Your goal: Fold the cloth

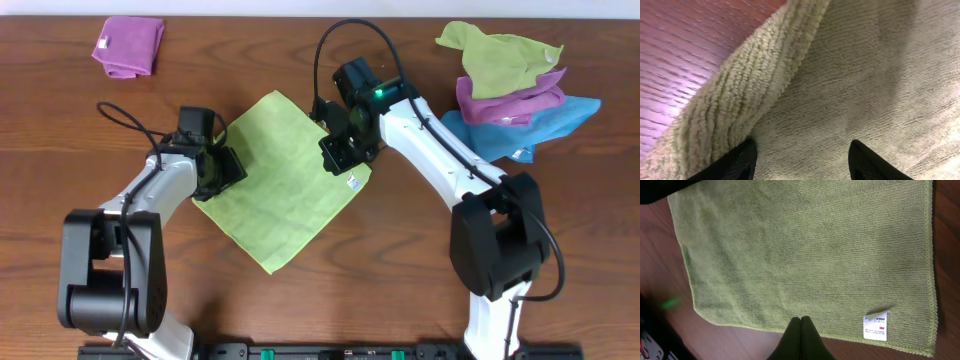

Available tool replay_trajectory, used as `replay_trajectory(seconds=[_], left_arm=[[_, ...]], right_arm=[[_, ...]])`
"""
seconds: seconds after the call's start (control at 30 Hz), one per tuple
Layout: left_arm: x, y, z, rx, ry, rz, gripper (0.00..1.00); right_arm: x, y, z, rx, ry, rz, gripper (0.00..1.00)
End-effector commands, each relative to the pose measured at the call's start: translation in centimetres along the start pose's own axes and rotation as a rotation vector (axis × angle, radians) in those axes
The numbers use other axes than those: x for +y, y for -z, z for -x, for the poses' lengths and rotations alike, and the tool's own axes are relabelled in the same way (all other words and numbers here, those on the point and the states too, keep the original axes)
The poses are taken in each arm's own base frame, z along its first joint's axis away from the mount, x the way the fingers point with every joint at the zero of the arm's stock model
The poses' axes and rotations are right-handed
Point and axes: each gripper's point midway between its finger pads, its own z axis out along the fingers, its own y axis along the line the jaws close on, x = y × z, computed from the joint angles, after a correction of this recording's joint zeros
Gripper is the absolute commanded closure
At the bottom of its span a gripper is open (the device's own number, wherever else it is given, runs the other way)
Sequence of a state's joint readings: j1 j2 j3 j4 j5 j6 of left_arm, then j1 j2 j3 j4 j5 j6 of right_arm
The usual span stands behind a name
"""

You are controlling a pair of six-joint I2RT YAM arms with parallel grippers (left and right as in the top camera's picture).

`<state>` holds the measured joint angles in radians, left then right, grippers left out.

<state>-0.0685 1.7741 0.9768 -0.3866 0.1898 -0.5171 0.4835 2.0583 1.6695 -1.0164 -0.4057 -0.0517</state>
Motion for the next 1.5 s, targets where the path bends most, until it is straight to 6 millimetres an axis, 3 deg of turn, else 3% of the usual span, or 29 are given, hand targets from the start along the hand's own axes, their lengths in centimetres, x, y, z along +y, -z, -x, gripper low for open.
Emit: replay_trajectory(seconds=[0.0,0.3,0.6,0.8,0.93,1.07,1.1,1.13,1.2,1.27,1.3,1.37,1.47], left_arm=[[1.3,0.6,1.6,-0.063,-0.006,0.06,0.4],[3.3,1.5,3.5,-0.166,-0.001,0.177,0.39],[0.8,2.3,7.9,-0.355,0.02,0.074,0.37],[1.6,2.8,8.7,-0.4,0.028,0.122,0.39],[0.1,3.4,8.0,-0.357,0.016,0.046,0.35],[-1.4,6.2,6.7,-0.315,0.005,-0.032,0.32],[-1.5,6.9,6.1,-0.3,0.006,-0.041,0.29],[-1.6,7.6,5.4,-0.278,0.004,-0.053,0.24],[-1.6,8.5,3.7,-0.223,0.001,-0.068,0.22],[-1.6,8.8,1.7,-0.147,-0.001,-0.08,0.24],[-1.5,8.7,0.9,-0.115,0.002,-0.075,0.26],[-1.0,8.2,-0.1,-0.084,0.011,-0.046,0.4],[0.2,7.1,-0.3,-0.095,0.065,0.011,0.41]], right_arm=[[0.3,0.3,0.2,-0.008,0.004,0.002,0.99],[0.3,0.3,0.2,-0.009,0.004,0.002,0.99],[0.2,0.3,0.2,-0.008,0.004,0.002,0.99],[0.0,0.3,0.3,-0.012,0.013,-0.009,0.99],[-1.7,0.5,0.3,-0.012,0.011,-0.084,0.99],[-4.4,1.7,0.4,-0.035,-0.033,-0.098,0.98],[-5.2,2.0,0.4,-0.043,-0.052,-0.097,0.96],[-6.1,2.4,0.4,-0.052,-0.074,-0.096,0.87],[-7.6,3.2,0.4,-0.07,-0.113,-0.093,0.85],[-8.6,3.6,0.4,-0.086,-0.12,-0.09,0.99],[-8.7,3.7,0.6,-0.094,-0.111,-0.087,0.99],[-8.6,3.7,0.9,-0.106,-0.08,-0.082,0.98],[-7.8,2.6,0.9,-0.081,-0.031,-0.1,0.99]])
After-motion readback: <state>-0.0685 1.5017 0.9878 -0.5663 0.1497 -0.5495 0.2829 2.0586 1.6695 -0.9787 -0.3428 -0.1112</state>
